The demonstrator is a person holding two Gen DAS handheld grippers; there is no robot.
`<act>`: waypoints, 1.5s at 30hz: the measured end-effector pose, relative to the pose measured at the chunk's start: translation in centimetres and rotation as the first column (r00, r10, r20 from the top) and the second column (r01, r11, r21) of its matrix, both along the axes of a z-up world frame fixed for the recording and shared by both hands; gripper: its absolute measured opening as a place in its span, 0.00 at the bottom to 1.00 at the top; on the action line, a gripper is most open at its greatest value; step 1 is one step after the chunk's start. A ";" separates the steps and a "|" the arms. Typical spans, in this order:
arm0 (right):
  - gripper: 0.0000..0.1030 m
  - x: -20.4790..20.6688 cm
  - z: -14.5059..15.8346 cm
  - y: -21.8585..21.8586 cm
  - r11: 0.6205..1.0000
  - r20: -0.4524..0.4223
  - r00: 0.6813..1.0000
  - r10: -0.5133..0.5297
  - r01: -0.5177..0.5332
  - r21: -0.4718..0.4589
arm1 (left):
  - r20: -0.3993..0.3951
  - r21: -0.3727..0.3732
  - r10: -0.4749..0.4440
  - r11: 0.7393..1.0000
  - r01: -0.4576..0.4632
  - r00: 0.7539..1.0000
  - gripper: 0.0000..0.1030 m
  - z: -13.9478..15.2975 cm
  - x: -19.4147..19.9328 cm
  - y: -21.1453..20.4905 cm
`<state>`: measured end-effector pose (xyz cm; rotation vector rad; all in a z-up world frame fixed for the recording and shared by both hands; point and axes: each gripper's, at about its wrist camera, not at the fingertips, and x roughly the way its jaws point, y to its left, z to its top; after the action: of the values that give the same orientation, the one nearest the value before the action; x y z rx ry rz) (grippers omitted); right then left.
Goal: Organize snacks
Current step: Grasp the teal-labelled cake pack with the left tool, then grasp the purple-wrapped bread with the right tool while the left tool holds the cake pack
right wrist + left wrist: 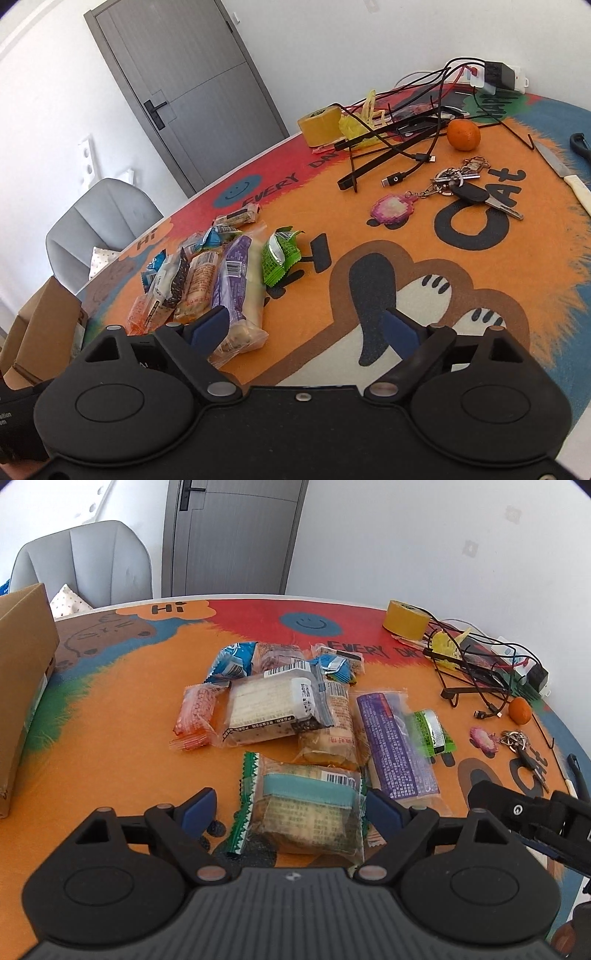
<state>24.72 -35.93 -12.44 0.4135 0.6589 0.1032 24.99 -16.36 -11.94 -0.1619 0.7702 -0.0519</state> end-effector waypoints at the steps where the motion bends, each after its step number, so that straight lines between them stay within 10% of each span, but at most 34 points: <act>1: 0.86 0.1 0.0 0.1 1.000 0.001 1.000 0.007 -0.007 0.004 | 0.005 -0.001 0.002 1.000 -0.002 1.000 0.82 0.0 0.0 0.1; 8: 0.84 1.5 -0.3 2.0 0.999 0.000 0.999 0.054 -0.054 -0.003 | 0.032 0.005 -0.016 1.000 0.016 0.999 0.49 0.1 -0.3 1.1; 19: 0.72 3.3 -0.9 5.2 0.992 -0.001 0.995 0.101 -0.101 -0.070 | 0.022 -0.002 0.072 0.997 -0.072 0.997 0.48 0.4 -1.0 4.7; 26: 0.32 3.1 -0.9 4.4 0.992 -0.010 0.992 0.123 -0.124 -0.030 | 0.046 0.040 0.083 0.996 -0.085 0.995 0.58 1.0 -1.4 4.3; 29: 0.31 2.4 -0.8 4.2 0.992 -0.012 0.992 0.123 -0.124 -0.022 | 0.047 0.042 0.086 0.995 -0.088 0.995 0.76 1.0 -1.5 3.9; 34: 0.32 1.5 -0.7 4.0 0.992 -0.019 0.992 0.124 -0.125 -0.015 | 0.034 0.077 0.086 0.993 -0.089 0.996 0.77 0.2 -1.4 3.3; 38: 0.66 1.3 -0.4 4.8 0.990 0.011 0.993 0.119 -0.118 -0.077 | 0.036 0.130 0.073 0.988 -0.077 0.997 0.73 -0.4 -1.5 2.9; 45: 0.56 2.3 -0.8 6.2 0.982 0.013 0.991 0.131 -0.128 -0.142 | 0.054 0.131 0.084 0.987 -0.091 0.995 0.54 -0.2 -1.7 3.3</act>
<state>27.01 -29.72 -13.21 0.2332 0.6665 0.1835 23.33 -13.08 -12.18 -0.0668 0.7148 0.0785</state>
